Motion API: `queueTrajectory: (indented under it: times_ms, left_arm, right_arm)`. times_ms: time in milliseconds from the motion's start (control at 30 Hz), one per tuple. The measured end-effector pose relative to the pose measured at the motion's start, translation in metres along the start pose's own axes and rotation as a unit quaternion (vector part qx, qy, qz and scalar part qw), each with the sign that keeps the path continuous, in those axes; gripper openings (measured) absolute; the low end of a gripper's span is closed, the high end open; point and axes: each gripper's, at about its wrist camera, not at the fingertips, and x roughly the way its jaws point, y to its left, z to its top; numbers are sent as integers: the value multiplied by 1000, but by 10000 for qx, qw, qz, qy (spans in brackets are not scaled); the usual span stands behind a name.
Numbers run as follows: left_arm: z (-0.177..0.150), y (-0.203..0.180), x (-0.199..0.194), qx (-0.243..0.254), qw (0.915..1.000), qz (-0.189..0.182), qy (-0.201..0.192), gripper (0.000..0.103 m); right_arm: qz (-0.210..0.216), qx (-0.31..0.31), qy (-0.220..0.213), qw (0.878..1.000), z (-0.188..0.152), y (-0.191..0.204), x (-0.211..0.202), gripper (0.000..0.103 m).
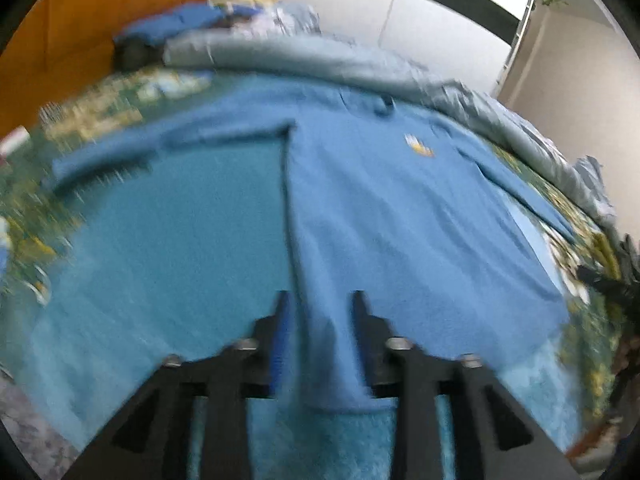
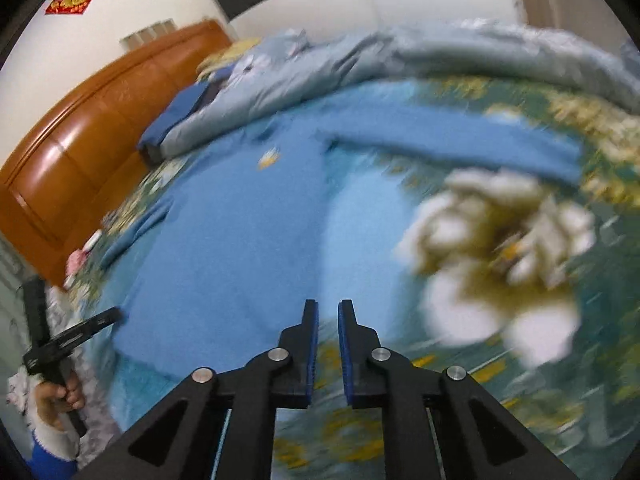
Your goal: Fold clothes
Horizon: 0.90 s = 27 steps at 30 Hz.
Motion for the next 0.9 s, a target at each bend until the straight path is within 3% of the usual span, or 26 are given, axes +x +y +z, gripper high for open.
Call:
queueTrajectory:
  times_ms: [100,167,233,533,600,733,900]
  left_arm:
    - [11,0,-6,-84,9993,112,-338,63]
    - [19,1,-5,-226,9986,87,-470,64]
    - [26,5,-1,-404,9978,11,-533,65]
    - [48,34,23,-1401,9886,-172,-519,66]
    - [54,38,27,-1492,9874,-180,-497,66]
    - [66,46,37,-1577,9866,-31,-423,66]
    - [84,73,47,-1800,9826,11,-461,65]
  right_arm:
    - [-547,802,-315,9948,24,-52,-6,33]
    - [-853,1653,-492,9813,36,-92,-6,43]
    - [-1024,2325,-608,9653,45,-122,-2,45]
    - [-1368,3393,-866,9266,71,-161,31,46]
    - [-1449,3538,-1026,9183,73,-164,32,42]
    - [-1532,3571,-1035,9156,85,-165,37,6]
    - [-1507,3241,-1071,9278,113,-146,30,5]
